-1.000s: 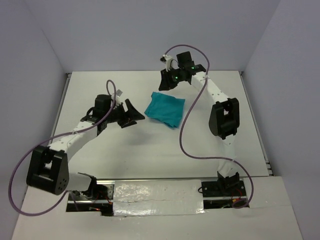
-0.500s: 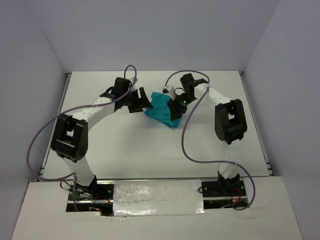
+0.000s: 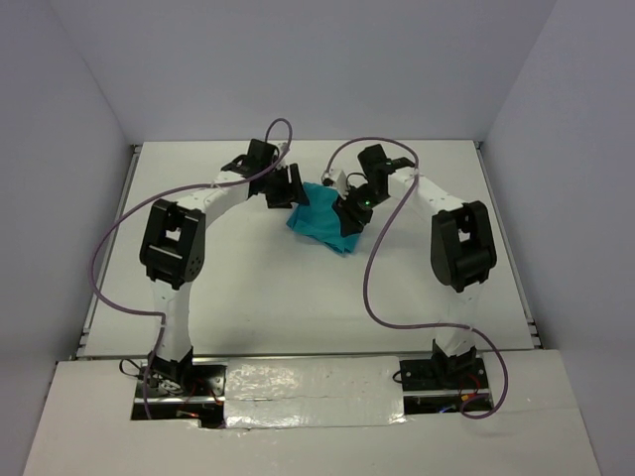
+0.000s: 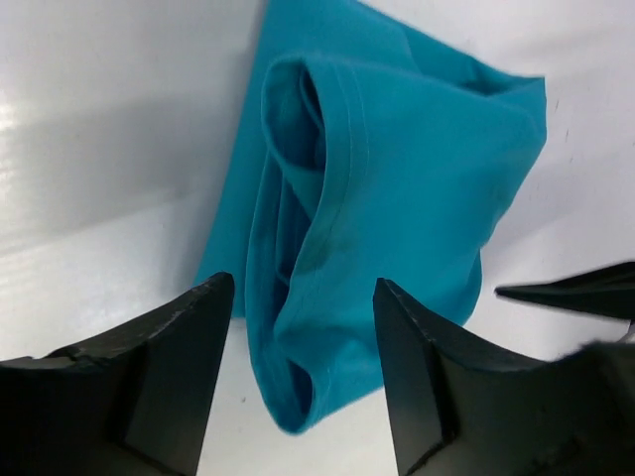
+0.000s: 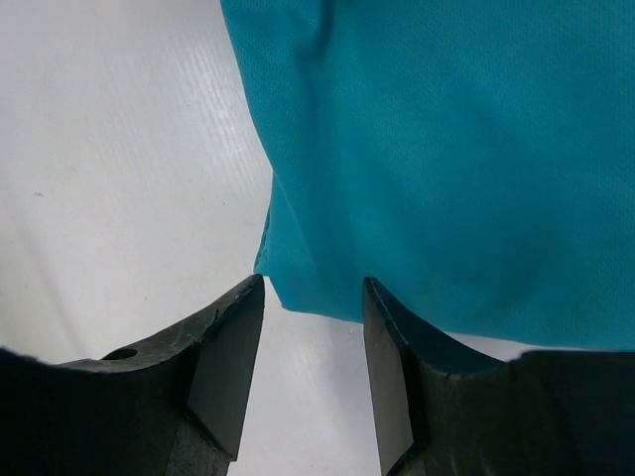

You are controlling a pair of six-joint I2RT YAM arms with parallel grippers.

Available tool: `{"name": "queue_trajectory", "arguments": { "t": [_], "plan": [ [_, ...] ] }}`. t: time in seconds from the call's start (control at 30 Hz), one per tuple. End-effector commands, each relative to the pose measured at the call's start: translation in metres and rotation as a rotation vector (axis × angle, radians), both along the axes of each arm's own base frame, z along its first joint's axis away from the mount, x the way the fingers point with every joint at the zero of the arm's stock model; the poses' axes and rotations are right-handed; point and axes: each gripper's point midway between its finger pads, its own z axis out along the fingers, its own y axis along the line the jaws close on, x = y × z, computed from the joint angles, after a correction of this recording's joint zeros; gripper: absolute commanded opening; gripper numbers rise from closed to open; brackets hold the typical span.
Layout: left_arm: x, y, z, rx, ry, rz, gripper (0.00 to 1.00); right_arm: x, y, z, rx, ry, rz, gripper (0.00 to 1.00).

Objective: Fold and stack the t-shirts
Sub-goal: Smooth out wrinkles on the folded tshirt

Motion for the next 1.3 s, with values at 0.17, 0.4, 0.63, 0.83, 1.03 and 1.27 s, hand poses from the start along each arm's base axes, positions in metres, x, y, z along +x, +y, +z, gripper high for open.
{"name": "queue_trajectory", "arguments": {
  "t": [0.17, 0.4, 0.63, 0.83, 1.03, 1.27],
  "plan": [
    [0.019, -0.013, -0.012, -0.003, 0.001, -0.017, 0.63, -0.01, 0.009, -0.013, -0.018, 0.009, 0.036, 0.49],
    [0.02, -0.017, -0.027, 0.0, 0.042, -0.007, 0.56, -0.036, 0.015, -0.028, -0.031, 0.061, 0.073, 0.48],
    [0.021, -0.02, -0.029, -0.019, 0.052, 0.0, 0.55, -0.052, 0.018, -0.038, -0.044, 0.107, 0.081, 0.47],
    [0.022, -0.02, -0.029, -0.022, 0.059, 0.007, 0.54, -0.061, 0.015, -0.034, -0.051, 0.069, 0.057, 0.47],
    [0.02, -0.021, -0.035, -0.027, 0.079, 0.012, 0.52, -0.066, 0.024, 0.002, 0.056, -0.001, 0.063, 0.47],
    [0.021, -0.023, -0.033, -0.042, 0.081, 0.012, 0.51, -0.059, 0.035, 0.011, 0.096, 0.025, 0.052, 0.45]
  ]
}}
